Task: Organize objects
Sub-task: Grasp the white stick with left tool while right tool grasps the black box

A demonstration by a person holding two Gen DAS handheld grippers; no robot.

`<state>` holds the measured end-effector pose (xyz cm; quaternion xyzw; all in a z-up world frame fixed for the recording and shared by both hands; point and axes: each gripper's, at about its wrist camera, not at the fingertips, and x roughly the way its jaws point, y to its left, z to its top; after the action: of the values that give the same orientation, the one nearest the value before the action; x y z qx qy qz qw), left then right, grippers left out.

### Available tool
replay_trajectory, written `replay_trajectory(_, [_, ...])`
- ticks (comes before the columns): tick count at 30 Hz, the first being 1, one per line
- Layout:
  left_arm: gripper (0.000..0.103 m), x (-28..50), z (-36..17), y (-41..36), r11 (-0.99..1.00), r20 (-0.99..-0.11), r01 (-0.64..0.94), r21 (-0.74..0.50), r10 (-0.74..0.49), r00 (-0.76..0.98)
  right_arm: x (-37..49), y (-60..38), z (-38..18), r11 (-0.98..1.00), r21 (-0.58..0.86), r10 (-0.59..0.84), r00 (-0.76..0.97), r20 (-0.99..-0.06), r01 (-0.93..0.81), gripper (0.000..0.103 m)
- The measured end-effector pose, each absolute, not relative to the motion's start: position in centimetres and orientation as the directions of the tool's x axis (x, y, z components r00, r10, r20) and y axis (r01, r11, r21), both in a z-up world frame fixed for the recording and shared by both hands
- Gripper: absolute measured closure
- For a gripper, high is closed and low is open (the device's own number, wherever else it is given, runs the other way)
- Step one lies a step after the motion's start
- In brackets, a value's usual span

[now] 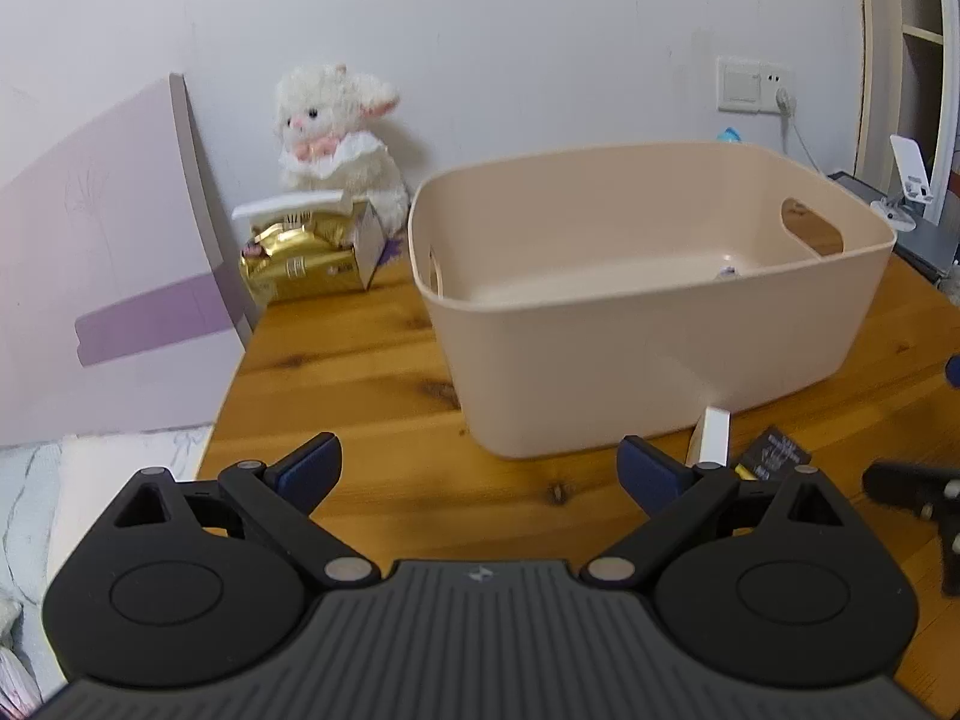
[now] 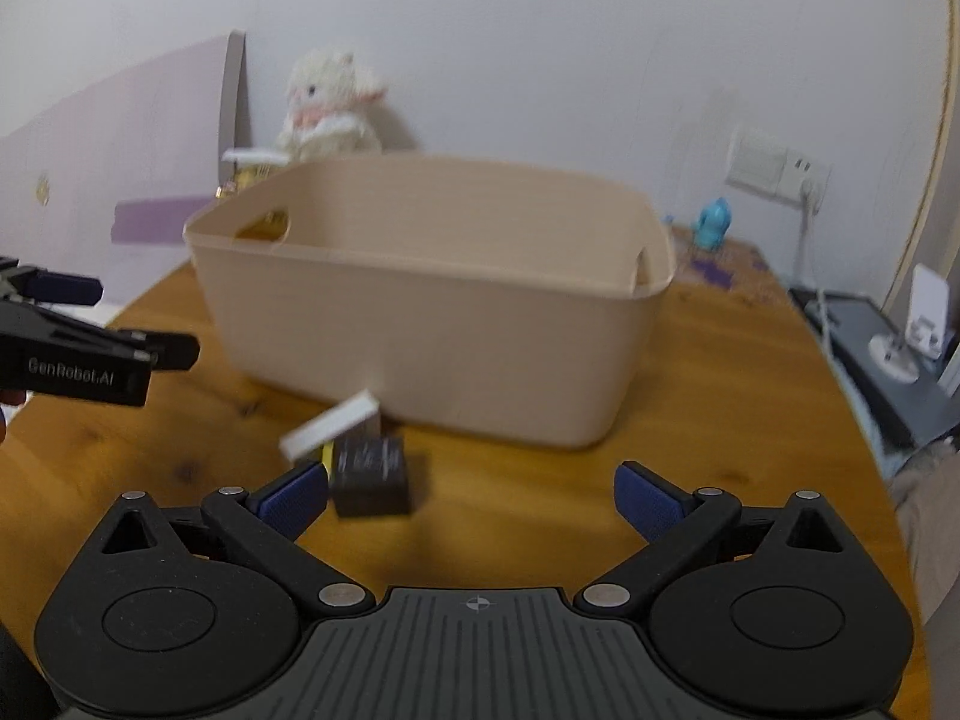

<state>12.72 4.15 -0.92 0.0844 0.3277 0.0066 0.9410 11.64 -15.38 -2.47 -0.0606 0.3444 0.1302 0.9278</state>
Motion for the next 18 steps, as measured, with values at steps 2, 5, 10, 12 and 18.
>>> replay_trajectory(2, [0.004,12.9,-1.5,4.3,0.986,-0.626,0.044,0.16,0.067,0.777,11.7,-15.1,-3.4,0.955,-0.019,0.205,0.707,-0.677,-0.295,0.0])
replay_trajectory(5, [0.004,13.2,-2.2,4.4,0.986,-0.639,0.049,0.159,0.065,0.767,12.2,-14.6,-4.6,0.953,-0.014,0.206,0.682,-0.702,-0.302,0.0])
replay_trajectory(10, [0.004,14.0,-3.0,4.7,0.988,-0.652,0.045,0.148,0.063,0.756,13.5,-13.4,-6.4,0.95,-0.002,0.211,0.644,-0.736,-0.314,0.0])
replay_trajectory(12, [0.004,14.2,-3.4,4.7,0.988,-0.656,0.044,0.145,0.063,0.752,13.9,-12.8,-7.0,0.948,-0.002,0.212,0.635,-0.743,-0.318,0.0])
replay_trajectory(18, [0.004,15.3,-4.1,4.7,0.991,-0.666,0.051,0.126,0.046,0.745,15.4,-12.1,-7.9,0.948,0.025,0.232,0.636,-0.736,-0.317,0.007])
